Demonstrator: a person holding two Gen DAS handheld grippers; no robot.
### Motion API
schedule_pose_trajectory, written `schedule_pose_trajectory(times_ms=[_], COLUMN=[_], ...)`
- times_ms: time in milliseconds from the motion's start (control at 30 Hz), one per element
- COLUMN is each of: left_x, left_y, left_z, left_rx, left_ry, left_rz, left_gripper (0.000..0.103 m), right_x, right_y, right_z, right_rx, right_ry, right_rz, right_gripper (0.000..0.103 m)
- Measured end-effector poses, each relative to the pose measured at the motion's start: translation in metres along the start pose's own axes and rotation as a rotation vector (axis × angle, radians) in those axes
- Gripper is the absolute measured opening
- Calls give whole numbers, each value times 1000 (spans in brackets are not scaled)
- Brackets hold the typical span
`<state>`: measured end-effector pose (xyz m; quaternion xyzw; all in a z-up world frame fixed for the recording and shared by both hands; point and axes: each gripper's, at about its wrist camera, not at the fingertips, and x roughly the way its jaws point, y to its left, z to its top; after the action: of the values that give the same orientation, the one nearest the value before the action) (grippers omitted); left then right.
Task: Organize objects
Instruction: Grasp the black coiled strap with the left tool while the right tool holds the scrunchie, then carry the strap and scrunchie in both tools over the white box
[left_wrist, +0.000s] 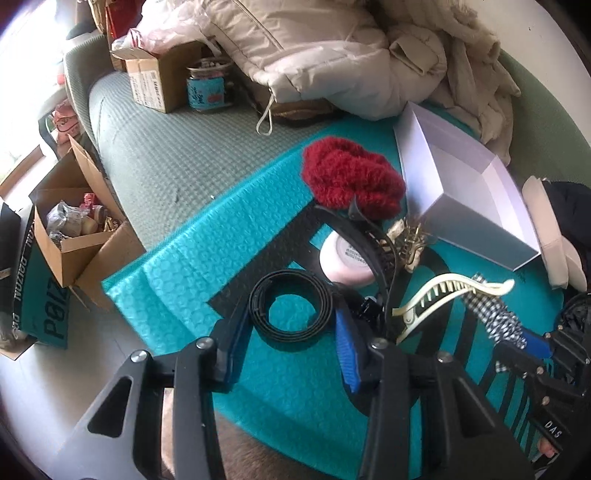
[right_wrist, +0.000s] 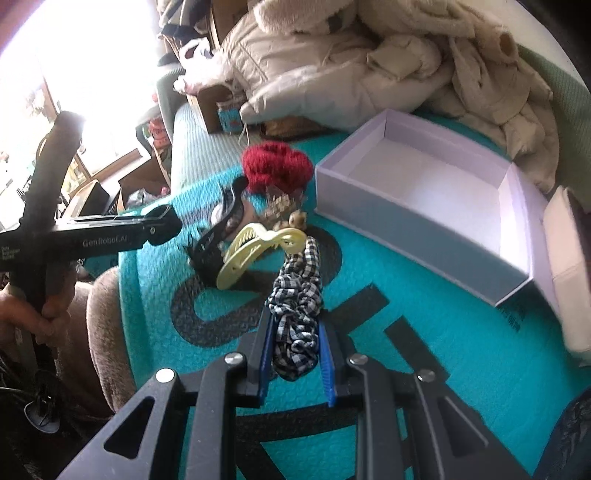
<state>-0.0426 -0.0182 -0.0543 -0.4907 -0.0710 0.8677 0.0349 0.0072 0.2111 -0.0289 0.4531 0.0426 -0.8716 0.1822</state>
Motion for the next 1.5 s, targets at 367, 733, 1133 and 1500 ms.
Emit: schedule_pose_trajectory(times_ms=[367, 733, 1133, 1500], left_x=[-44, -47, -21, 14], left_y=[-15, -67, -143, -192], left_z=[10, 27, 52, 79], left_rx=[53, 120, 205, 247], left_ry=[-61, -53, -30, 8], left_rz=[31, -17, -77, -111], left_gripper=[40, 40, 40, 40], right_x=[-20, -36, -42, -38], right_y=[6, -11, -55, -100], right_z=[18, 31, 40, 51], right_rx=[-61, -96, -72, -36], right_ry=[-66, -121, -129, -124], right_rz=[3, -7, -24, -51], right_gripper=[21, 21, 21, 21])
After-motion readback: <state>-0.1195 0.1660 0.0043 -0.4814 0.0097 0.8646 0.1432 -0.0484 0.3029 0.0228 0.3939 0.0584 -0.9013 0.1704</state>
